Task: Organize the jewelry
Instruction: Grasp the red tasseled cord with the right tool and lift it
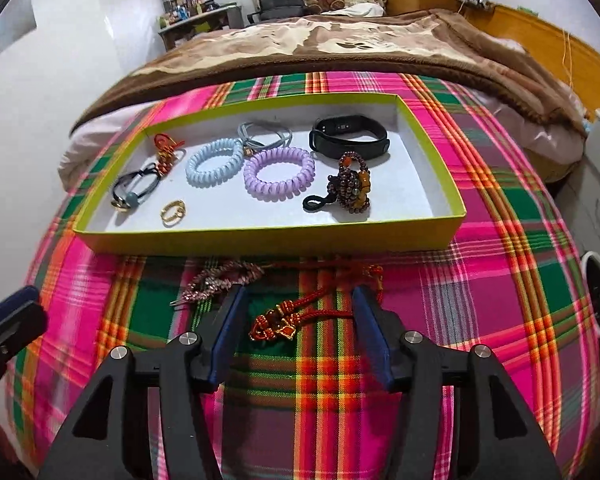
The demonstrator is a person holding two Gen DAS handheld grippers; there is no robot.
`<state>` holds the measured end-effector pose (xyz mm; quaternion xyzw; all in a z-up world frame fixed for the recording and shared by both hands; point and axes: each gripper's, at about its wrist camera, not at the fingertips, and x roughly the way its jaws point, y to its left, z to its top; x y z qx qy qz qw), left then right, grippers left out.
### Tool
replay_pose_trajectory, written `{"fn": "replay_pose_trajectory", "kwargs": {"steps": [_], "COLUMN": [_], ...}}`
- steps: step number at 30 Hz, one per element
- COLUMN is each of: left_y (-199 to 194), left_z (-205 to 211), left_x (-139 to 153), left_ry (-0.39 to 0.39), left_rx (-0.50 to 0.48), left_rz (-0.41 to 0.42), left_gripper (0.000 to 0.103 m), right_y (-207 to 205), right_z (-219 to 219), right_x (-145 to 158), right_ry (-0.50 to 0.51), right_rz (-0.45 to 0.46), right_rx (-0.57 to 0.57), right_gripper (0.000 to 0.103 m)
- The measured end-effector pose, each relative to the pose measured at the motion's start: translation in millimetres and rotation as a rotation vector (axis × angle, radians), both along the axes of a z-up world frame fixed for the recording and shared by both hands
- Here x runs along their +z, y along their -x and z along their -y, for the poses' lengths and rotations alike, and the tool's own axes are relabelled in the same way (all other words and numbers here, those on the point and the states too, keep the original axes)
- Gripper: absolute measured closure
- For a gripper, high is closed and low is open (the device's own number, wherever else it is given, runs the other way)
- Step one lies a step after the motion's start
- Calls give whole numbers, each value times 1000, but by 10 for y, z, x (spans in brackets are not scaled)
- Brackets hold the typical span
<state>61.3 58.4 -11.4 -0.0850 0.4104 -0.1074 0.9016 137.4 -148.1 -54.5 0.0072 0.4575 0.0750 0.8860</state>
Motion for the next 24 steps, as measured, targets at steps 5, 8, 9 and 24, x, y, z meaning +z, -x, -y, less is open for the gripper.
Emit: {"fn": "replay_pose_trajectory", "kwargs": {"steps": [5,8,9,24], "left_y": [11,12,12,-5], "left_z": [-4,-7,1,197], "left_x": [1,6,8,-10], "left_ry": [6,12,13,3], "left_rx": [-10,-12,-15,-58], "left_rz": [1,2,3,-15], "left_gripper": [58,58,58,58], "right_y": [61,113,124,354], "right_z": [31,128,149,402], "right_x": [-38,-40,-36,-5], "right_ry": [62,37,37,-24], "right_rz": [8,1,-1,11], "right_rx": [-35,-47,-51,-56], "right_gripper": [47,47,47,86]}}
